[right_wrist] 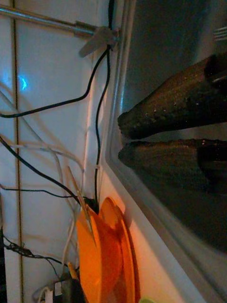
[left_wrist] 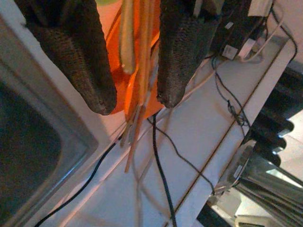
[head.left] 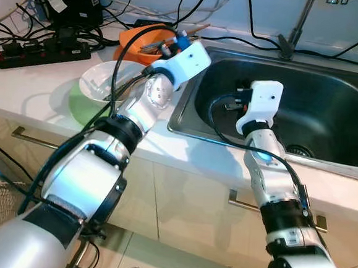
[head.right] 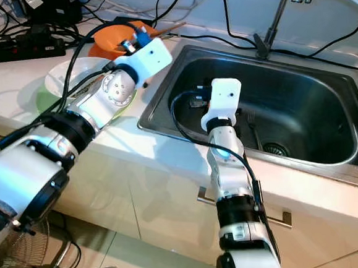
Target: Kitchen organization
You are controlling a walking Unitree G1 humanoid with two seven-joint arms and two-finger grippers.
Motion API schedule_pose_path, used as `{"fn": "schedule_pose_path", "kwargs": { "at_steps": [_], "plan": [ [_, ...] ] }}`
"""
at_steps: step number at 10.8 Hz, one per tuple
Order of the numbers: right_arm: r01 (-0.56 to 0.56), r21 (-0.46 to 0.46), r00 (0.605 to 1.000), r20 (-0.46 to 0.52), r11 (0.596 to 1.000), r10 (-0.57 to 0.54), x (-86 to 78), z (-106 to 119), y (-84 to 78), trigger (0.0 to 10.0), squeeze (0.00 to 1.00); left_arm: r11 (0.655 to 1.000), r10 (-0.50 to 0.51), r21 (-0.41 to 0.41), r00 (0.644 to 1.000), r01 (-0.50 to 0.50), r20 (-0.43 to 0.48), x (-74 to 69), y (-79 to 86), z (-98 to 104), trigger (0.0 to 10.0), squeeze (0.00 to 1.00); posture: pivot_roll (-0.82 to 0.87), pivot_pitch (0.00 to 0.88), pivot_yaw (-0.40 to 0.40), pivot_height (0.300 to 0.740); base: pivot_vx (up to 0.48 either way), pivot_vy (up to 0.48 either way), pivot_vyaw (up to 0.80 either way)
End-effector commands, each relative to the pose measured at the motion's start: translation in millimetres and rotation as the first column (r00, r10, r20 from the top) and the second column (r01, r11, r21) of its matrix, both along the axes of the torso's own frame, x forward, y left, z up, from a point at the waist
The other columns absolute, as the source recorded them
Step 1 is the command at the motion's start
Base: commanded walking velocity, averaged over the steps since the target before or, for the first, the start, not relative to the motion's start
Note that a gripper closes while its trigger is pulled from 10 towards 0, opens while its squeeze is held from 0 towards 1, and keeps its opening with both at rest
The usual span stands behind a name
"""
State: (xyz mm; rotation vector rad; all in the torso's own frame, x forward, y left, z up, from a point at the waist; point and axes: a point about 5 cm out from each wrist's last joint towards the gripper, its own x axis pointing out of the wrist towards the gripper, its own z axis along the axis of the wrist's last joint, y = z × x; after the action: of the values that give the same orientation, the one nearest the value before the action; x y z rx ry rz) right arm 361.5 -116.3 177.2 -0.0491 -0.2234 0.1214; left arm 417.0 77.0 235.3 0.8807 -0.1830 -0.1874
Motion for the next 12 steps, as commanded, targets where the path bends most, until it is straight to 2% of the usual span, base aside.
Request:
{"fn": "schedule_pose_path", "kwargs": {
  "at_steps": [1, 6, 10, 11, 12],
  "plan": [
    [-0.012, 0.008, 1.0, -0.004, 1.0, 0.012, -4.2, 0, 2.3, 10.0, 0.0, 0.999, 0.037, 0.022, 0.999, -0.037, 0.018, 2.9, 4.2, 7, 10.0, 0.0, -0.03, 0.05, 0.045, 0.74, 0.0, 0.0, 0.0],
    [-0.007, 0.016, 1.0, -0.029, 1.0, 0.008, -15.9, -5, 2.0, 10.0, 0.0, 0.993, 0.094, 0.076, 0.995, -0.093, -0.01, 5.4, 13.0, 3, 10.0, 0.0, -0.05, 0.083, 0.048, 0.74, 0.0, 0.0, 0.0],
    [-0.006, 0.015, 0.999, -0.047, 1.0, 0.007, -19.4, -7, 3.6, 10.0, 0.0, 0.993, 0.09, 0.082, 0.994, -0.085, -0.061, 4.0, 11.9, -8, 10.0, 0.0, -0.05, 0.092, 0.049, 0.74, 0.0, 0.0, 0.0],
    [-0.005, 0.016, 0.999, -0.048, 1.0, 0.005, -19.4, -7, 3.5, 10.0, 0.0, 0.993, 0.088, 0.083, 0.994, -0.082, -0.063, 3.7, 11.3, -9, 2.7, 0.0, -0.04, 0.09, 0.048, 0.74, 0.0, 0.0, 0.0],
    [-0.004, 0.017, 0.999, -0.049, 1.0, 0.005, -19.4, -6, 3.8, 10.0, 0.0, 0.993, 0.086, 0.082, 0.994, -0.08, -0.062, 3.7, 11.1, -9, 0.0, 0.0, -0.04, 0.089, 0.049, 0.74, 0.0, 0.0, 0.0]
  ]
}}
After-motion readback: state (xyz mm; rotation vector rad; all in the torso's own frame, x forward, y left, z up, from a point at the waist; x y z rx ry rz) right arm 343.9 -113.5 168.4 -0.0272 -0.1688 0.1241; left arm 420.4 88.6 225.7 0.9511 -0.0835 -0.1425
